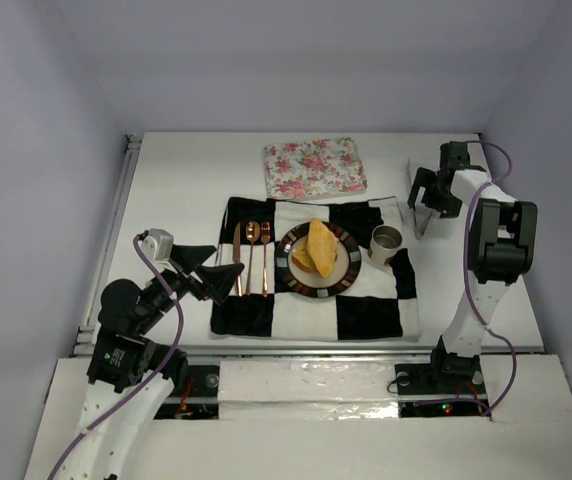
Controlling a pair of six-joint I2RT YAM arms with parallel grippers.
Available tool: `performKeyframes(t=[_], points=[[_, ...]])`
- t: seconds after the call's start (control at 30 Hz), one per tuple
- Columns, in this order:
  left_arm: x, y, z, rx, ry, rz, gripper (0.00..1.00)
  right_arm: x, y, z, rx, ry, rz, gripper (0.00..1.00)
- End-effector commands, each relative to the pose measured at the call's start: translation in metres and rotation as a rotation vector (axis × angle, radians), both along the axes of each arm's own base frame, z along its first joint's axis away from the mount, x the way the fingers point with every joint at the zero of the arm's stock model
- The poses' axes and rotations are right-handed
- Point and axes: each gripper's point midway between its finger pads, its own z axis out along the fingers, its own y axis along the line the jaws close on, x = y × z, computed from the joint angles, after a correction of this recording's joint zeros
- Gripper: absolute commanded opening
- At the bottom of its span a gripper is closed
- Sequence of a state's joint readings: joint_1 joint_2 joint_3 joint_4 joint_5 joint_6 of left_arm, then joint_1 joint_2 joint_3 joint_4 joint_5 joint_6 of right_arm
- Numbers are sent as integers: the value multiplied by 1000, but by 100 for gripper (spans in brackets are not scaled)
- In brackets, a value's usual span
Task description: Place the bread
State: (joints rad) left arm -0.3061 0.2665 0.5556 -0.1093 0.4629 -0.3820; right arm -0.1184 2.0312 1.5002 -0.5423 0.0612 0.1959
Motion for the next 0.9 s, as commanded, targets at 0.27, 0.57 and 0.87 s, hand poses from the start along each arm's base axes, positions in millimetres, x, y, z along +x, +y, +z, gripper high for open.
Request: performKeyframes(t=[0.27,0.57,0.87], points=[[6,1,10,-2,-12,21,99,-30,115,282,563,-788,101,76],[-7,23,93,-31,-161,123,99,-179,259,267,776,-727,564,0],[-24,40,145,-51,-257,183,99,-278,322,267,964,-661,771,0]])
